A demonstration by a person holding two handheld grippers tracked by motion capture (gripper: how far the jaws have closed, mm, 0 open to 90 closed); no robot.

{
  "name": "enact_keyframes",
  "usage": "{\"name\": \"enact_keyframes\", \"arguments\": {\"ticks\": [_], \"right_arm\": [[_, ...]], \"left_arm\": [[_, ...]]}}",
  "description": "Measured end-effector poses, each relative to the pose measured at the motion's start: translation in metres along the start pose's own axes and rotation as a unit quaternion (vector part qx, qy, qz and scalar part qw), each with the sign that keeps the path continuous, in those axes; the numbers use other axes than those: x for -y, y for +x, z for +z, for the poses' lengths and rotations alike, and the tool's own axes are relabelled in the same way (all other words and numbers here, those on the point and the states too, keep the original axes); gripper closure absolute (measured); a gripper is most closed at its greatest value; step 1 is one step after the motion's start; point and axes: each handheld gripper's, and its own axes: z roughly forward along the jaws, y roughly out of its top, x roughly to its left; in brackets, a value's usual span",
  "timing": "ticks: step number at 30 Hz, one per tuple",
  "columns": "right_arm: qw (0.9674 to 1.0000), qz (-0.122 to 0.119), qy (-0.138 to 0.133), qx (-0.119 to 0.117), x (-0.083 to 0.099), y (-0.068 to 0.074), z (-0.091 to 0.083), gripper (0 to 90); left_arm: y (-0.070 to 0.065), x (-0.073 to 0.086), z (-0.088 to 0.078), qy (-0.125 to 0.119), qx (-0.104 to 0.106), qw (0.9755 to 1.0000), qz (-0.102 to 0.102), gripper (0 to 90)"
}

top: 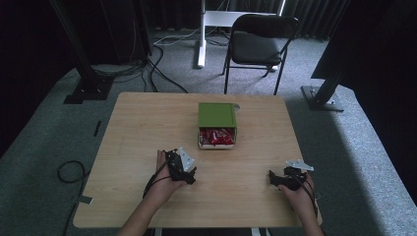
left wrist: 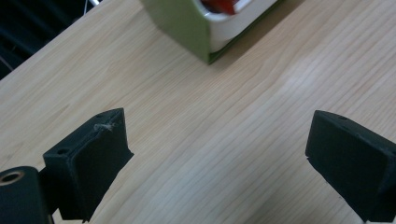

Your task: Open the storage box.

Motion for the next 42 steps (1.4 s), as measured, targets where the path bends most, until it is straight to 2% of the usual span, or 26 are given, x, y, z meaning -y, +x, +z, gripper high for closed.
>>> {"name": "enact_keyframes", "arguments": {"ticks": [5, 7, 8, 12, 13, 15, 16, 17, 20, 22, 23, 25, 27, 28, 29, 30, 34, 37, 39, 40, 42], "right_arm": [[1.0000, 0.000, 0.000, 0.000, 0.000, 0.000, 0.000, 11.6], [1.0000, 0.000, 0.000, 0.000, 0.000, 0.000, 0.000, 11.6], [1.0000, 0.000, 0.000, 0.000, 0.000, 0.000, 0.000, 11.6], [1.0000, 0.000, 0.000, 0.000, 0.000, 0.000, 0.000, 11.6], [1.0000, 0.000, 0.000, 0.000, 0.000, 0.000, 0.000, 11.6], [1.0000, 0.000, 0.000, 0.000, 0.000, 0.000, 0.000, 11.6], [1.0000, 0.000, 0.000, 0.000, 0.000, 0.000, 0.000, 11.6], [1.0000, 0.000, 0.000, 0.000, 0.000, 0.000, 0.000, 11.6], [1.0000, 0.000, 0.000, 0.000, 0.000, 0.000, 0.000, 11.6], [1.0000, 0.000, 0.000, 0.000, 0.000, 0.000, 0.000, 11.6], [1.0000, 0.001, 0.000, 0.000, 0.000, 0.000, 0.000, 11.6], [1.0000, 0.001, 0.000, 0.000, 0.000, 0.000, 0.000, 11.6], [1.0000, 0.001, 0.000, 0.000, 0.000, 0.000, 0.000, 11.6], [1.0000, 0.001, 0.000, 0.000, 0.000, 0.000, 0.000, 11.6], [1.0000, 0.001, 0.000, 0.000, 0.000, 0.000, 0.000, 11.6], [1.0000, 0.001, 0.000, 0.000, 0.000, 0.000, 0.000, 11.6], [1.0000, 0.001, 0.000, -0.001, 0.000, 0.000, 0.000, 11.6], [1.0000, 0.001, 0.000, -0.001, 0.000, 0.000, 0.000, 11.7], [1.0000, 0.001, -0.001, -0.001, 0.000, 0.000, 0.000, 11.6], [1.0000, 0.001, -0.001, -0.001, 0.000, 0.000, 0.000, 11.6], [1.0000, 0.001, -0.001, -0.001, 0.000, 0.000, 0.000, 11.6]], "left_arm": [[-0.011, -0.011, 0.005, -0.013, 0.003, 0.9996, 0.026, 6.7], [-0.016, -0.016, 0.007, -0.021, 0.000, 0.9987, 0.045, 6.7], [-0.018, -0.018, 0.008, -0.026, -0.001, 0.9984, 0.049, 6.7], [-0.026, -0.026, 0.011, -0.034, -0.015, 0.9951, 0.091, 6.7], [-0.029, -0.029, 0.013, -0.033, -0.019, 0.9933, 0.109, 6.7], [-0.031, -0.031, 0.013, -0.034, -0.019, 0.9926, 0.115, 6.7], [-0.034, -0.034, 0.015, -0.035, -0.018, 0.9903, 0.133, 6.7], [-0.034, -0.034, 0.015, -0.035, -0.018, 0.9903, 0.133, 6.7], [-0.040, -0.038, 0.018, -0.036, -0.027, 0.9861, 0.160, 6.7], [-0.044, -0.042, 0.022, -0.036, -0.034, 0.9818, 0.183, 6.7], [-0.044, -0.042, 0.022, -0.036, -0.034, 0.9818, 0.183, 6.7], [-0.048, -0.045, 0.024, -0.032, -0.035, 0.9782, 0.202, 6.7], [-0.051, -0.046, 0.027, -0.032, -0.030, 0.9770, 0.209, 6.7], [-0.053, -0.047, 0.030, -0.031, -0.031, 0.9738, 0.223, 6.7], [-0.053, -0.047, 0.030, -0.031, -0.031, 0.9738, 0.223, 6.7], [-0.055, -0.049, 0.034, -0.032, -0.029, 0.9722, 0.230, 6.7], [-0.056, -0.052, 0.039, -0.028, -0.028, 0.9703, 0.239, 6.7], [-0.055, -0.055, 0.046, -0.026, -0.033, 0.9667, 0.253, 8.3], [-0.056, -0.055, 0.049, -0.024, -0.030, 0.9662, 0.255, 8.4], [-0.056, -0.055, 0.050, -0.023, -0.032, 0.9655, 0.258, 12.7], [-0.056, -0.055, 0.052, -0.022, -0.031, 0.9655, 0.258, 14.3]]}}
